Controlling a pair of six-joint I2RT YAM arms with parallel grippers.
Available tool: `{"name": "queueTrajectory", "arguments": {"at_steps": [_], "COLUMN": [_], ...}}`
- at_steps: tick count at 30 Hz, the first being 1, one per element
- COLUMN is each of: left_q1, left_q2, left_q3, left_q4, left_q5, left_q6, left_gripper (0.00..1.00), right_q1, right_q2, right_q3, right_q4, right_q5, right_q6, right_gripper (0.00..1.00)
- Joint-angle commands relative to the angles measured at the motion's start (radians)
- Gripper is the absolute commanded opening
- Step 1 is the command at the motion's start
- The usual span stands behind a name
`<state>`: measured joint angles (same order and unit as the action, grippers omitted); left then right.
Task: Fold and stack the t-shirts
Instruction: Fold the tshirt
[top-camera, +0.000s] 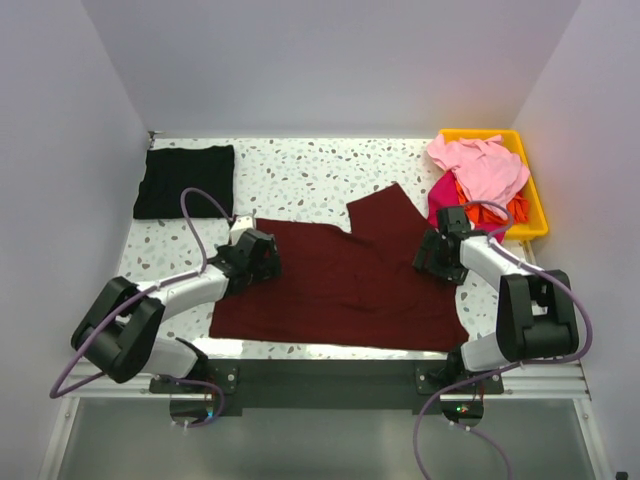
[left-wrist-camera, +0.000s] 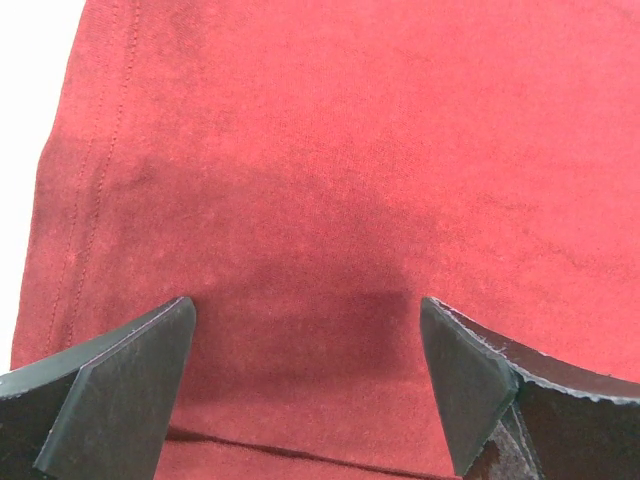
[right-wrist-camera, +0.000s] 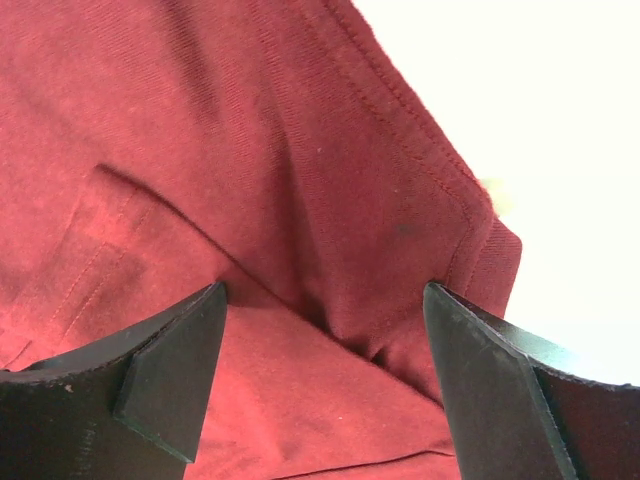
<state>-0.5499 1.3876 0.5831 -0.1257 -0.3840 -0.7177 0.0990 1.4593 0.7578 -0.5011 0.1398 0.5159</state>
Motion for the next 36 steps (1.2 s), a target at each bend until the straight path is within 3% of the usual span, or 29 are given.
{"name": "queueTrajectory", "arguments": {"at_steps": [1, 13, 24, 27, 36], "left_q1": [0.011, 0.01, 0.053, 0.102, 0.177], "left_q2": [-0.009, -0.035, -0.065, -0.038, -0.022], "left_q3": [-0.057, -0.06, 0.273, 0.316, 0.307], "left_q4": [-0.035, -0.101, -0.193, -0.192, -0.203], "left_q5": [-0.018, -0.013, -0.006, 0.039, 0.076], "left_q6": [-0.046, -0.088, 0.055, 0.073, 0.096], "left_gripper": [1.0, 1.0, 1.0, 1.0, 1.0], "right_q1": [-0.025, -0.035, -0.033, -0.033, -0.033], "right_q2": [0.007, -0.045, -0.113, -0.067, 0.367], "right_q3": [0.014, -0.006, 0.314, 0.411, 0.828], "right_q4": [-0.033, -0.071, -0.142, -0.11, -0.099], "right_q5": [-0.018, -0.031, -0.138, -0.167, -0.18], "right_q6": [0.01, 0.012, -0.109, -0.149, -0.224], "right_gripper": [0.84, 0.91, 0.91, 0.91, 0.86]}}
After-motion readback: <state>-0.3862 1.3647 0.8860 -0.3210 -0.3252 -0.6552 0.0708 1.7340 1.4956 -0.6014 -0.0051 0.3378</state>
